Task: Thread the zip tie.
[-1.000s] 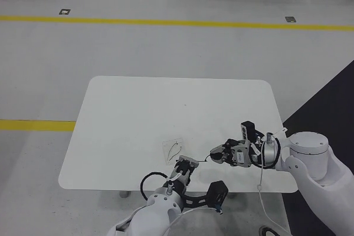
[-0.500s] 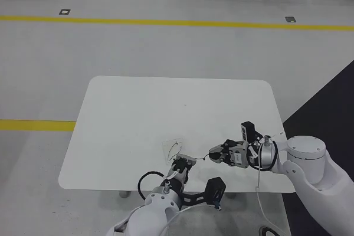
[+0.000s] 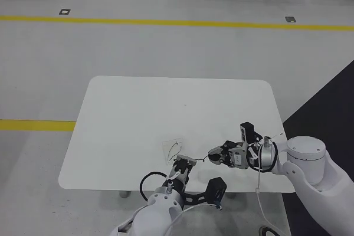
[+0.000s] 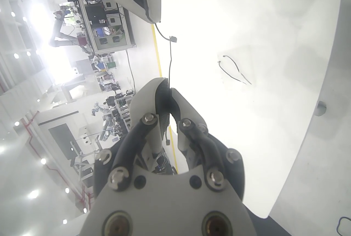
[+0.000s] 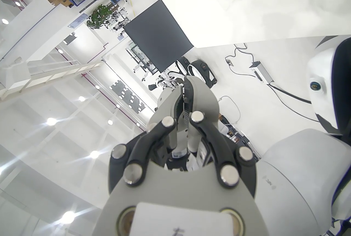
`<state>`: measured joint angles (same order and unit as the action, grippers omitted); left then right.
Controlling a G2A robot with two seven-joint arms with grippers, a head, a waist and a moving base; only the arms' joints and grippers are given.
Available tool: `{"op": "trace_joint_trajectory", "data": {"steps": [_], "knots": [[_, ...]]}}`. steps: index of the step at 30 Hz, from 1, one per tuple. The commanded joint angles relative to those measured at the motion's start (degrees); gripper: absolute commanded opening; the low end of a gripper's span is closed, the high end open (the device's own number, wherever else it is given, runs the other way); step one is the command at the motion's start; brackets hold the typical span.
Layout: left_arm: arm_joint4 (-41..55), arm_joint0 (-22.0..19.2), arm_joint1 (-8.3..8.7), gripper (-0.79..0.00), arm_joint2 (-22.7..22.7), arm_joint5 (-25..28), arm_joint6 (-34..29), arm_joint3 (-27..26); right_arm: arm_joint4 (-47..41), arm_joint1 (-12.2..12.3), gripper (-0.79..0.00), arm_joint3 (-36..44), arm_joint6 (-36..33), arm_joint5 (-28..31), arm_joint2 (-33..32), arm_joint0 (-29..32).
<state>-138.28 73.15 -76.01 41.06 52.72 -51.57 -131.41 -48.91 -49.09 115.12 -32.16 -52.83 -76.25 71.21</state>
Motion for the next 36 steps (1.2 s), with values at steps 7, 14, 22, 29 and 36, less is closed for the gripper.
{"op": "trace_joint_trajectory", "data": {"steps": [7,14,22,29,36], "knots": [[-0.4,1.1,-0.41,-0.785,1.2,0.3,0.3,-0.7,0.0,0.0,-0.785,0.0,0.0,0.0,0.0,0.0],[-1.6,2.4,-0.54,-0.785,1.6,1.3,1.4,-0.6,0.0,0.0,-0.785,0.0,0.0,0.0,0.0,0.0],[-2.5,2.9,-0.80,-0.785,2.2,1.9,2.3,-1.0,0.0,0.0,-0.785,0.0,0.0,0.0,0.0,0.0],[-3.3,3.2,-0.96,-0.785,2.7,2.0,3.4,-1.4,0.0,0.0,-0.785,0.0,0.0,0.0,0.0,0.0],[-4.3,3.5,-1.08,-0.785,2.7,2.6,4.7,-1.4,0.0,0.0,-0.785,0.0,0.0,0.0,0.0,0.0]]}}
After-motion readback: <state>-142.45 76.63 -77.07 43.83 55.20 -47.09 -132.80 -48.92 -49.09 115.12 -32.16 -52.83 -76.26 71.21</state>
